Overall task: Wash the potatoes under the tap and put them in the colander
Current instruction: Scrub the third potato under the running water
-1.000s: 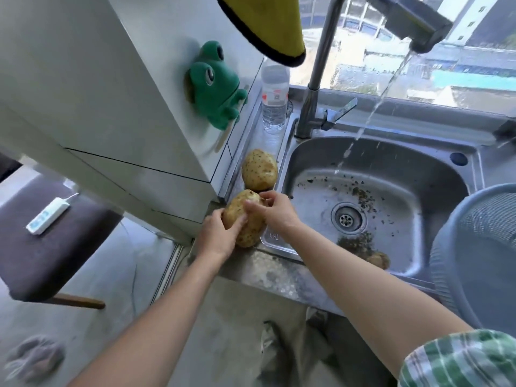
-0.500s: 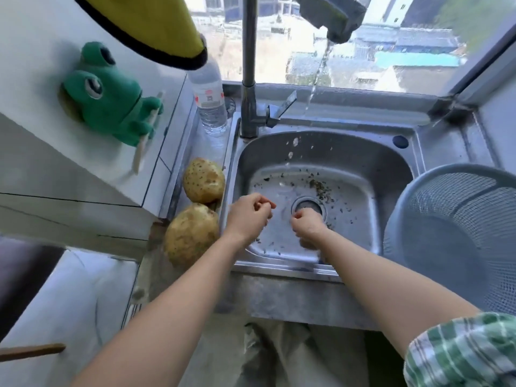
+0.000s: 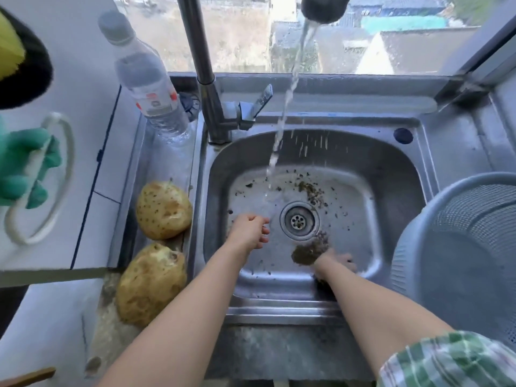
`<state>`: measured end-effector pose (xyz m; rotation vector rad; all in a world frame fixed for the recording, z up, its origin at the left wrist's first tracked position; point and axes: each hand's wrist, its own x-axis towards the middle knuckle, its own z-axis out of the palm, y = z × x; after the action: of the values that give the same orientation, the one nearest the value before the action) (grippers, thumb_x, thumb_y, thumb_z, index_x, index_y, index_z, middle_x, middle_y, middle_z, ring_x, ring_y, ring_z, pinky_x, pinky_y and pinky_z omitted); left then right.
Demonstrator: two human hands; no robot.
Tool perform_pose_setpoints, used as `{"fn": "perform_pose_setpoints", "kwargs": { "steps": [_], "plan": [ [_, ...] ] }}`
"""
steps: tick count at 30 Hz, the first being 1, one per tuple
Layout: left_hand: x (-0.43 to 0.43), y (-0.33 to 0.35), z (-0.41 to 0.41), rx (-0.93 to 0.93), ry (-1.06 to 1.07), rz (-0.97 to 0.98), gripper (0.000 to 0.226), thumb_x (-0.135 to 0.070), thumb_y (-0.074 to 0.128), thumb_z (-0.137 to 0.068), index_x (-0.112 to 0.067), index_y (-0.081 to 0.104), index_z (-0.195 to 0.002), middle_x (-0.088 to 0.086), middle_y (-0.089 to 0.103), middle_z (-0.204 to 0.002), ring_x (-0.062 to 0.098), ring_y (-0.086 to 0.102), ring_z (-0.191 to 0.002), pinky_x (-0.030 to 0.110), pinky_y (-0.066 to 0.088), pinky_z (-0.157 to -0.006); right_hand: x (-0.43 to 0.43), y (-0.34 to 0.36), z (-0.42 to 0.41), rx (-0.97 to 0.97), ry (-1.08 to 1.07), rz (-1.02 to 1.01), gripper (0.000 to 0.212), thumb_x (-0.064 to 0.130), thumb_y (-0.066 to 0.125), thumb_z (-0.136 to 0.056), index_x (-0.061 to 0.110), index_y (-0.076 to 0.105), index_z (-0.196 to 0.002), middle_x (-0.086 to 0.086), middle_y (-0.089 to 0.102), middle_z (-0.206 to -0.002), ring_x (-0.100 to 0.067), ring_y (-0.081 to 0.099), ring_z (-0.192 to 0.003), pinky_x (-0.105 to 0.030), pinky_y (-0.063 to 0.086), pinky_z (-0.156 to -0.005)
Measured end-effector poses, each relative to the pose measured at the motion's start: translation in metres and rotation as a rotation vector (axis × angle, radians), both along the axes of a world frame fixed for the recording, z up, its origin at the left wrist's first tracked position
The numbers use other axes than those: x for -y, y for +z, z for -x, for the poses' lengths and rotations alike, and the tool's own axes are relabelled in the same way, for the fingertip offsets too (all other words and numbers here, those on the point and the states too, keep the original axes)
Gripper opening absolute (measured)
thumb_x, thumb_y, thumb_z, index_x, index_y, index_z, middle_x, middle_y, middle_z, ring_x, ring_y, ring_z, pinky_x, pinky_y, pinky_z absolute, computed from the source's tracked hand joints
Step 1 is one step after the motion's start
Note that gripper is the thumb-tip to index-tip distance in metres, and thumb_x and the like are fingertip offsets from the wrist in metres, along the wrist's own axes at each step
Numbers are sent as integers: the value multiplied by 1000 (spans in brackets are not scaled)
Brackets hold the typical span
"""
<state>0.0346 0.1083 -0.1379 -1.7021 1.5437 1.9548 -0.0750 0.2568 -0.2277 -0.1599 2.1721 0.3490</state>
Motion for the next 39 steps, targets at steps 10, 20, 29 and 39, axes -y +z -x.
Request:
{"fn": "perform_pose_setpoints", "kwargs": {
  "steps": [10, 20, 29, 39],
  "plan": [
    [28, -2, 16, 26, -51, -60, 17, -10, 44, -101, -6, 60, -103, 7, 54, -74, 17, 47, -56, 24, 36, -52, 29, 23, 3, 139, -247, 242, 83, 45, 71, -75, 18, 34, -144, -17, 51, -137, -36, 50, -125, -41, 43, -106],
    [31, 11, 26, -202, 150, -159, 67, -67, 65, -72, -26, 60, -125, 4, 69, -115, 22, 64, -107, 51, 53, -96, 119, 86, -6, 462, -785, 959, 59, 66, 43, -89, 19, 65, -116, -13, 70, -112, -27, 67, -102, -49, 56, -90],
    [24, 24, 40, -160, 503, -269, 56, -53, 33, -101, -12, 69, -90, 15, 73, -95, 28, 68, -90, 40, 56, -84, 123, 99, -34, 81, -404, 1182, 51, 52, 36, -99, 16, 57, -127, -13, 56, -133, -27, 51, -126, -49, 38, -110],
    [11, 38, 29, -128, 202, -48, 71, -62, 22, -101, -8, 68, -97, 2, 60, -58, 10, 48, -46, 15, 33, -38, 115, 114, -29, 138, -418, 1379, 24, 30, 56, -96, 16, 63, -114, -4, 69, -107, -19, 65, -102, -35, 54, -90]
  ]
}}
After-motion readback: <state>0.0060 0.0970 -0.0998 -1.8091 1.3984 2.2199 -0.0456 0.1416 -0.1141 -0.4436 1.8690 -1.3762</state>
